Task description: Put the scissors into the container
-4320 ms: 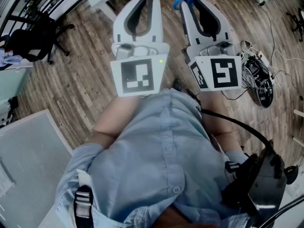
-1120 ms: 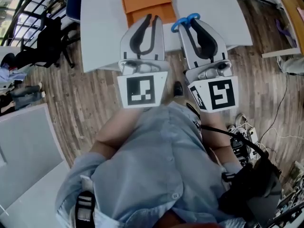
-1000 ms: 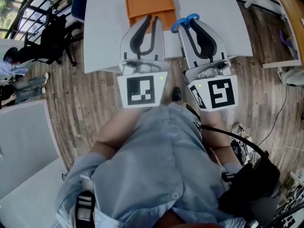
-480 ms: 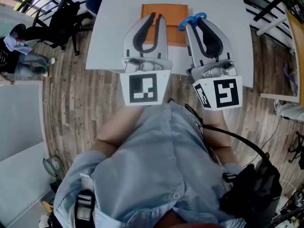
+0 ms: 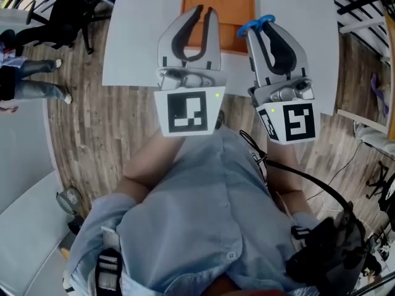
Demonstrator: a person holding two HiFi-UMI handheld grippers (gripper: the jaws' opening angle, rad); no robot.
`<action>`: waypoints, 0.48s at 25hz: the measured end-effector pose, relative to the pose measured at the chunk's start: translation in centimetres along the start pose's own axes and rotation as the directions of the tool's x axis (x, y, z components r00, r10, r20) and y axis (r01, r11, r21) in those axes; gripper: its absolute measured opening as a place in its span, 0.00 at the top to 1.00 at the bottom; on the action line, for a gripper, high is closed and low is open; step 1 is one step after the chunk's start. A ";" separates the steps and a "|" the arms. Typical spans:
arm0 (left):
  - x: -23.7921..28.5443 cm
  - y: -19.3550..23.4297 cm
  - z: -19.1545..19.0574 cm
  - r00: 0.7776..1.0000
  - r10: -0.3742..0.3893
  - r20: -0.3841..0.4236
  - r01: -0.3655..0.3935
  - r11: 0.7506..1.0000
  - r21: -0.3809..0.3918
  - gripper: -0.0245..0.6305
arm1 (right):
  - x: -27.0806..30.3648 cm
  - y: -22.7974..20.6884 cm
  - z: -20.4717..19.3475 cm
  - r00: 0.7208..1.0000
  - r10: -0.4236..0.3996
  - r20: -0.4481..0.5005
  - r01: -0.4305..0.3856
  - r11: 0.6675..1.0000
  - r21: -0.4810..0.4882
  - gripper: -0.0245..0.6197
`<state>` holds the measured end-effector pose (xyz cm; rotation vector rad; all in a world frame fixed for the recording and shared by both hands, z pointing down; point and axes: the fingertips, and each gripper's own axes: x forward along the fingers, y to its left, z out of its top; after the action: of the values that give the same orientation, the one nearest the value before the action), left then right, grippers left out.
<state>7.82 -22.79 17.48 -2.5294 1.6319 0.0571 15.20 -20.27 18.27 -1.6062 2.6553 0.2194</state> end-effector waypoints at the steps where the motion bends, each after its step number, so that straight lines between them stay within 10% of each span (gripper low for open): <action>1: 0.3 0.1 -0.7 1.000 -0.002 -0.019 0.002 1.000 -0.005 0.89 | 0.3 -0.1 -0.8 1.000 0.001 -0.020 -0.001 1.000 0.008 0.83; 12: 3.6 1.1 -9.0 0.985 -0.024 -0.173 0.015 0.998 -0.057 0.89 | 2.8 -1.1 -10.9 0.980 0.028 -0.198 -0.019 0.999 0.050 0.83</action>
<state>7.96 -27.62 25.97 -2.6589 1.6880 -0.1249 15.36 -24.66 28.65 -1.6652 2.8011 -0.0060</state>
